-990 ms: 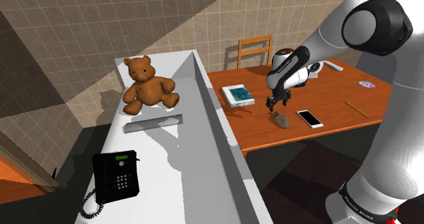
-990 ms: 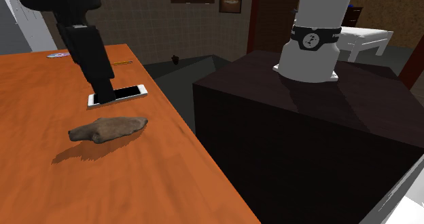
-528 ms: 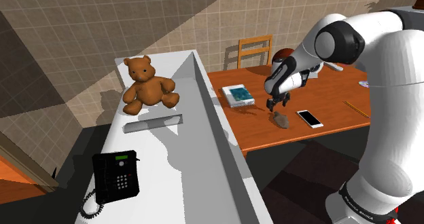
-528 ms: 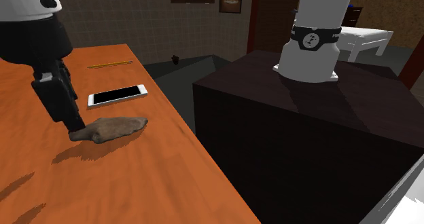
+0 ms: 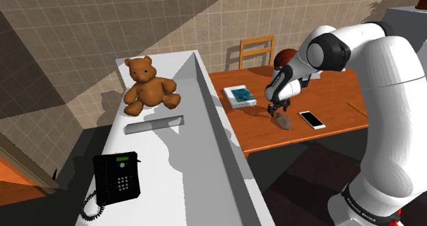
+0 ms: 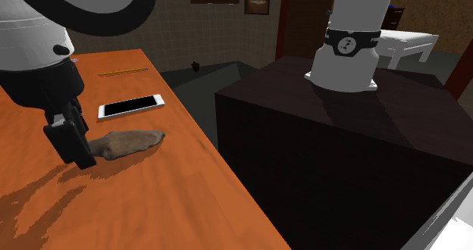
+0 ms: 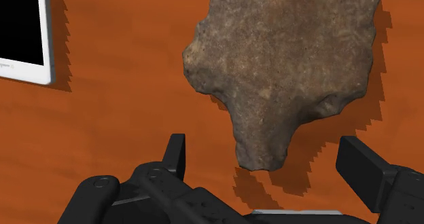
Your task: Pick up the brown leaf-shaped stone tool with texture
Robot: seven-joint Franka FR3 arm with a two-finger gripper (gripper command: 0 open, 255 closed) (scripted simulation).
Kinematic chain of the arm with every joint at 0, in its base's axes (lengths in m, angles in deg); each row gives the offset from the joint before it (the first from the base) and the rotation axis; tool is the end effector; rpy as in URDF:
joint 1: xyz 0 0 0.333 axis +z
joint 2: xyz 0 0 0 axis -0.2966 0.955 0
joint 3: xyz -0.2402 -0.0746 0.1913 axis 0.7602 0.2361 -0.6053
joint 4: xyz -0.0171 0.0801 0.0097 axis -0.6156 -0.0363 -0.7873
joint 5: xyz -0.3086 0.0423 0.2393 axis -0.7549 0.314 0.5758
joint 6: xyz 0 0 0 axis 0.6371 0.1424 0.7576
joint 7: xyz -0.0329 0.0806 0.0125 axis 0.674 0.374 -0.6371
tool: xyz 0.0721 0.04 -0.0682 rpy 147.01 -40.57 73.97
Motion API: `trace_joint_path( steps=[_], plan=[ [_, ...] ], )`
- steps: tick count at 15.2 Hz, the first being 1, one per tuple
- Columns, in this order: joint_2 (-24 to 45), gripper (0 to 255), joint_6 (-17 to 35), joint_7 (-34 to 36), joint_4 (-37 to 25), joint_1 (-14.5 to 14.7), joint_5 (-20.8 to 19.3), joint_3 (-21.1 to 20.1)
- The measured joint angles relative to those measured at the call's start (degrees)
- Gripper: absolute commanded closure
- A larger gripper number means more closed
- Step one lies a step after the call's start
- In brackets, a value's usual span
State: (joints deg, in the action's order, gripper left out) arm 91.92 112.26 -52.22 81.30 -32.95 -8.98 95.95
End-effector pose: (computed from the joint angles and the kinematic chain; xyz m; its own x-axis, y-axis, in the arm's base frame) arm 0.5262 -0.3031 0.1292 0.9437 -0.3308 0.0009 -0.3256 -0.9284 0.1793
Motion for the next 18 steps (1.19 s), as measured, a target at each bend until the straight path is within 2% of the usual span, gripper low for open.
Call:
trace_joint_path(
  steps=[1, 2, 12, 18],
  plan=[
    [0.5, 0, 0.3, 0.0, -0.2, -0.1, 0.1, -0.1],
    [0.8, 255, 0.5, 0.0, -0.3, -0.1, 0.1, -0.1],
    [1.0, 255, 0.7, 0.0, -0.4, -0.2, 0.1, -0.2],
    [-2.4, 255, -1.7, 0.0, 0.7, 0.5, -0.3, 0.4]
  ],
)
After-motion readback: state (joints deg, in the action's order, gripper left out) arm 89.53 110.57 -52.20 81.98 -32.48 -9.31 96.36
